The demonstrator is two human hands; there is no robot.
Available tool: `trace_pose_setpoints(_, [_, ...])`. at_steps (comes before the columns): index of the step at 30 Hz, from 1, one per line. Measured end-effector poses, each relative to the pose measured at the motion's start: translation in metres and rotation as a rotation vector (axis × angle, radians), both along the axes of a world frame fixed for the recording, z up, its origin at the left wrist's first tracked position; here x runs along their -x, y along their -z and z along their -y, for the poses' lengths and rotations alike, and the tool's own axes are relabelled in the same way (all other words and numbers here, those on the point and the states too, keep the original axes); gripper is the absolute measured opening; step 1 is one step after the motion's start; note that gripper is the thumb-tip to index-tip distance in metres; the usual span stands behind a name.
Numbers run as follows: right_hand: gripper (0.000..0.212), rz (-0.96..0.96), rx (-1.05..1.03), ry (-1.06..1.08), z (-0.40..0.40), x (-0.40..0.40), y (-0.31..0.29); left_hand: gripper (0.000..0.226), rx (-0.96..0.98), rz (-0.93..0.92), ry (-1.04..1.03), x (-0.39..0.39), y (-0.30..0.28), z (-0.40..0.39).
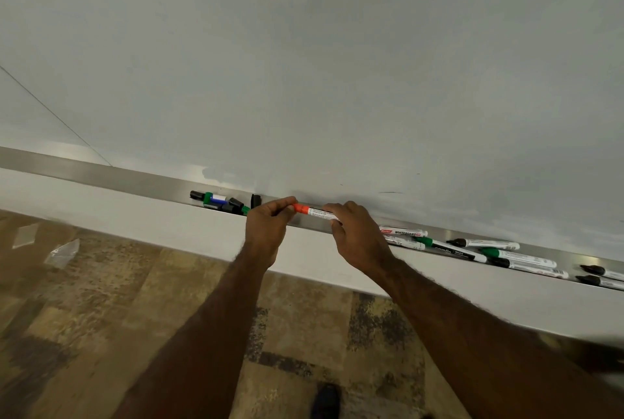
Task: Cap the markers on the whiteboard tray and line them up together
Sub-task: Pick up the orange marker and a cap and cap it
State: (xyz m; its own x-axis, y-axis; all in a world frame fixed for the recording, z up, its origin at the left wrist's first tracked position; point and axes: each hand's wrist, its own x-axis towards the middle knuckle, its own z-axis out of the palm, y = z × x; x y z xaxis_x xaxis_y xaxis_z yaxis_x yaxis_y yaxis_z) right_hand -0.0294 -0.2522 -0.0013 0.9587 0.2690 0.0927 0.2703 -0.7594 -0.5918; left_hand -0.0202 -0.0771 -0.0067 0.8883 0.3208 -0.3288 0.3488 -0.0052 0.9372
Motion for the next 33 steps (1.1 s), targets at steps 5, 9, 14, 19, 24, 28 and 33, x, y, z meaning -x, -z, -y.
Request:
trace_pose_setpoints(5, [0.034, 0.003, 0.005, 0.029, -0.009, 0.001, 0.007, 0.021, -0.038, -0.035, -0.095, 0.003, 0.004, 0.007])
trace_pose_setpoints(9, [0.032, -0.053, -0.014, 0.032, -0.012, -0.001, 0.009, 0.021, -0.080, -0.051, -0.066, 0.002, 0.006, -0.002])
trace_pose_setpoints(14, [0.031, -0.028, 0.063, 0.027, -0.017, -0.012, 0.008, 0.024, -0.410, -0.006, 0.126, -0.011, -0.001, -0.022])
trace_pose_setpoints(19, [0.033, 0.000, 0.158, 0.049, -0.021, -0.011, 0.022, 0.026, -0.757, 0.076, -0.028, -0.015, -0.006, -0.051])
trace_pose_setpoints(24, [0.028, 0.056, 0.250, 0.024, -0.017, -0.013, 0.025, 0.027, -0.968, 0.107, -0.082, -0.019, -0.004, -0.094])
trace_pose_setpoints(28, [0.036, 0.095, 0.250, -0.001, -0.004, -0.017, 0.018, 0.035, -1.173, 0.017, 0.108, -0.026, 0.001, -0.120])
trace_pose_setpoints(33, [0.041, 0.126, 0.290, 0.020, 0.040, -0.016, 0.008, 0.034, -1.258, -0.078, 0.302, -0.033, 0.003, -0.129])
